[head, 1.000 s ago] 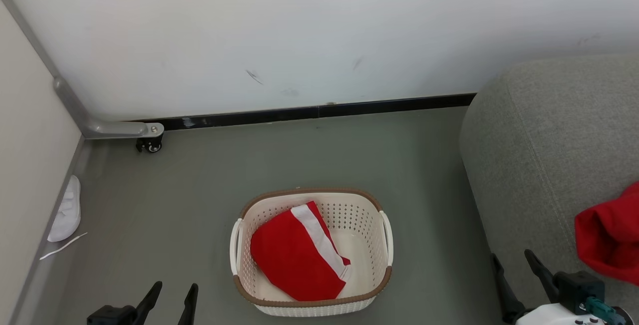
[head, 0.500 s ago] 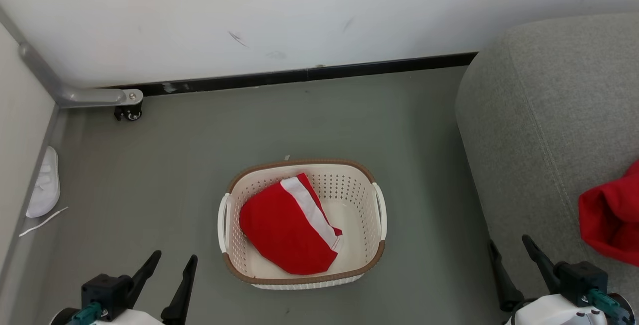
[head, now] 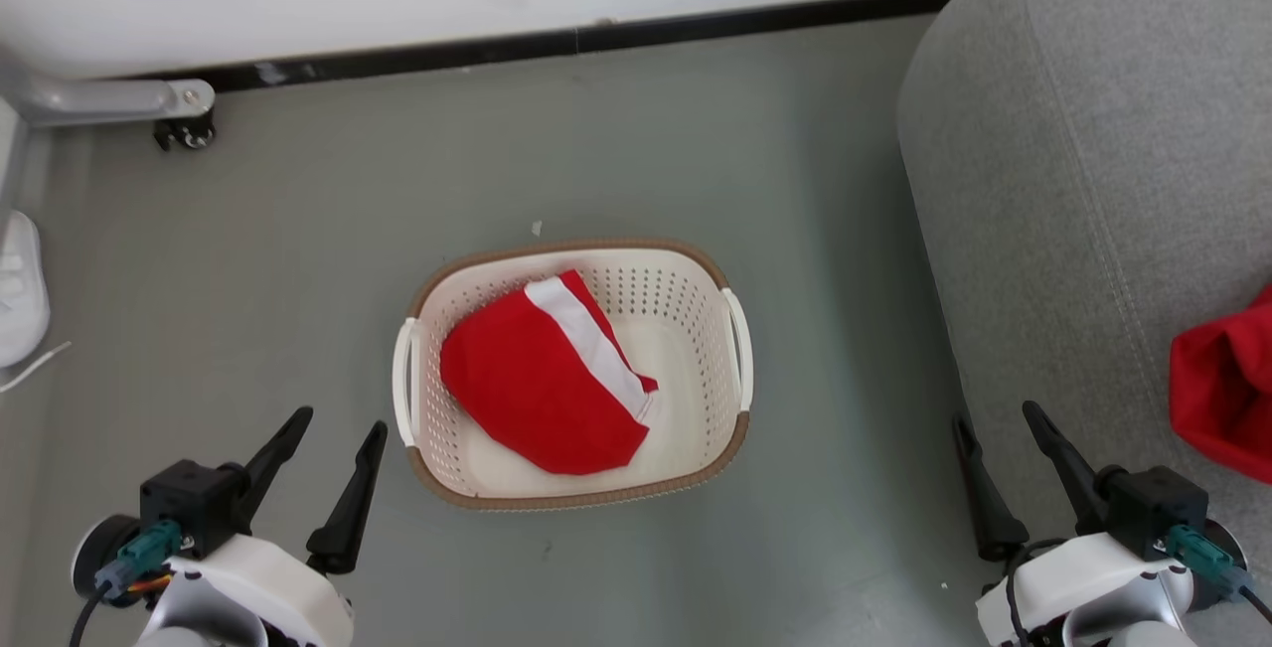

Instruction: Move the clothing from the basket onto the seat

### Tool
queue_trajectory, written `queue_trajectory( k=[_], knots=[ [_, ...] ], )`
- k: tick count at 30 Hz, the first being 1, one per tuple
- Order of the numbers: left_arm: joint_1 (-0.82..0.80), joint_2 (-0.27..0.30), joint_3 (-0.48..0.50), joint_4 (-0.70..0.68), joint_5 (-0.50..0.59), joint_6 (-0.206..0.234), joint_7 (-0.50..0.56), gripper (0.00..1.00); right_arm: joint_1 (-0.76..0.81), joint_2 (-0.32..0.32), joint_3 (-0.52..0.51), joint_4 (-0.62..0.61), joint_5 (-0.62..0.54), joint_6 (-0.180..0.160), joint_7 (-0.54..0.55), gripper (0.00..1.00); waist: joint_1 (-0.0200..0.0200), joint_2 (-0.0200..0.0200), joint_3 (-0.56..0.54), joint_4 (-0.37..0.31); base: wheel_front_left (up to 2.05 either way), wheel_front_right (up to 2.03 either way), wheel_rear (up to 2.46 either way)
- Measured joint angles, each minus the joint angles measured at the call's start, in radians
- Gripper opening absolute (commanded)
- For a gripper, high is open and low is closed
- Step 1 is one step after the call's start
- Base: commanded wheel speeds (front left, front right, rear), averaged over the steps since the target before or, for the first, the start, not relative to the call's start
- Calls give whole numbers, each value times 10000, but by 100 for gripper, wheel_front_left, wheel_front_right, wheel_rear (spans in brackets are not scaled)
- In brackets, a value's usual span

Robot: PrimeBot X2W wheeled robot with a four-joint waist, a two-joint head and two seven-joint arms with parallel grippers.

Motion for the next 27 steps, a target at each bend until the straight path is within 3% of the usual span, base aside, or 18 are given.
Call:
queue_trajectory(
  k=[13,27],
  knots=[
    [-1164,278,-59,-247,263,-343,324,100,-618,-8,351,-349,261,2,0,100,0,0,1278,-361,0,0,0],
    [-2317,640,-140,-278,709,-430,1080,100,-1228,-12,742,-499,690,2,0,100,0,0,2384,-822,0,0,0]
  ],
)
